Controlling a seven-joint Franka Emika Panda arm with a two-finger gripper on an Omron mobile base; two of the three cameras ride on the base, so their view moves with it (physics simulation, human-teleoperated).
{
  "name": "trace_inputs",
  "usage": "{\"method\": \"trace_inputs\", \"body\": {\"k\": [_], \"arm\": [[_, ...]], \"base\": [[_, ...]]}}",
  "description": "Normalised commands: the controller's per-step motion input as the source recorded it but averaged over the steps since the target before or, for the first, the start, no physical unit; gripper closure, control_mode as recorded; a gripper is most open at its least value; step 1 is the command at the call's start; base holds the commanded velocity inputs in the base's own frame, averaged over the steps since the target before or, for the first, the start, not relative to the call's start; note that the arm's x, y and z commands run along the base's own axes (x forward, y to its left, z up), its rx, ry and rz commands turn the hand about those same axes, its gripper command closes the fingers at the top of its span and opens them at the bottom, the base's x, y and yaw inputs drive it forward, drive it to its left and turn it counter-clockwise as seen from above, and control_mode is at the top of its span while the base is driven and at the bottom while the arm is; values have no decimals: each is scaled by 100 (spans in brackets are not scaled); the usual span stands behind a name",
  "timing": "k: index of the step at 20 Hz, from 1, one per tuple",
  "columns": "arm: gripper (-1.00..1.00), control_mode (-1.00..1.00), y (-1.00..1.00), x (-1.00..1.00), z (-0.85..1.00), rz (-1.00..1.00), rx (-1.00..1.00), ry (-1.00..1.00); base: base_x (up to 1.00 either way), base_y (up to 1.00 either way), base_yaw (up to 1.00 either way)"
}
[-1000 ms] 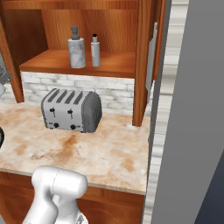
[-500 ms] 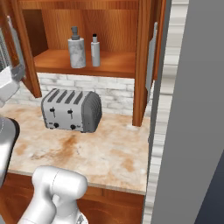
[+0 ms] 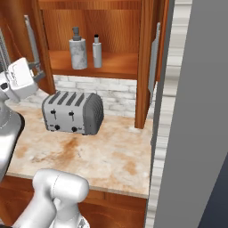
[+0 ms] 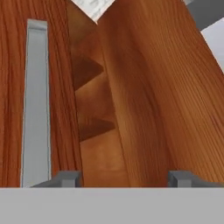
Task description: Pick up the soap dispenser and soap dispenser from the sink, and place them back in the cabinet, and close the cabinet doors.
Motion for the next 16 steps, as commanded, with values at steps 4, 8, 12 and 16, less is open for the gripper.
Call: {"method": "trace_inputs", "body": {"k": [4, 8, 12, 16], "arm": [[-100, -100, -17, 53, 0, 1, 26, -5], [-100, -100, -12, 61, 0, 0, 24, -4], [-100, -100, -13, 66, 0, 1, 23, -4], [-100, -100, -15, 71, -5, 4, 21, -7]], "base": [[0, 0, 0], [0, 0, 0], [0, 0, 0], [0, 0, 0]]}}
